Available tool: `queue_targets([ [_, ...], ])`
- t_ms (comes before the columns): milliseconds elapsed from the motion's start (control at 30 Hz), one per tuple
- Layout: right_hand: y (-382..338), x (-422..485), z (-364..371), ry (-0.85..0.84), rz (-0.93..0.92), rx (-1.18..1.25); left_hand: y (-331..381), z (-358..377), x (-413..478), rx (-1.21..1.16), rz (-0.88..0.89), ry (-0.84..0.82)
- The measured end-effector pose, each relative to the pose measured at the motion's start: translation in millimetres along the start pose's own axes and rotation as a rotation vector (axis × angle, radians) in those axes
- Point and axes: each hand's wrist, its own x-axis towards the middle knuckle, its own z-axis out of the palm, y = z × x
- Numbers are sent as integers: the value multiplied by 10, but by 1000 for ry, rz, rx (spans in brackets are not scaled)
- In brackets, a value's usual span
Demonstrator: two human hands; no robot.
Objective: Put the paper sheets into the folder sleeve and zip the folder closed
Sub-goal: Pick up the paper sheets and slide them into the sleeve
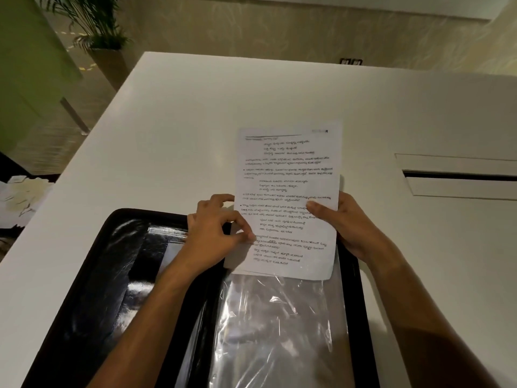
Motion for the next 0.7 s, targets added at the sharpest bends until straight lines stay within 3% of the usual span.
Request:
queue_targets([
  [67,64,-22,15,26,3,26,28,29,-24,-3,-4,50],
  [233,208,-58,50,109,-25,49,111,223,-134,303,135,128],
  [467,273,-49,47,137,-37,41,551,692,-220,322,500,-35],
  [700,250,-37,-1,120,-47,76,843,991,-182,416,704,-75],
])
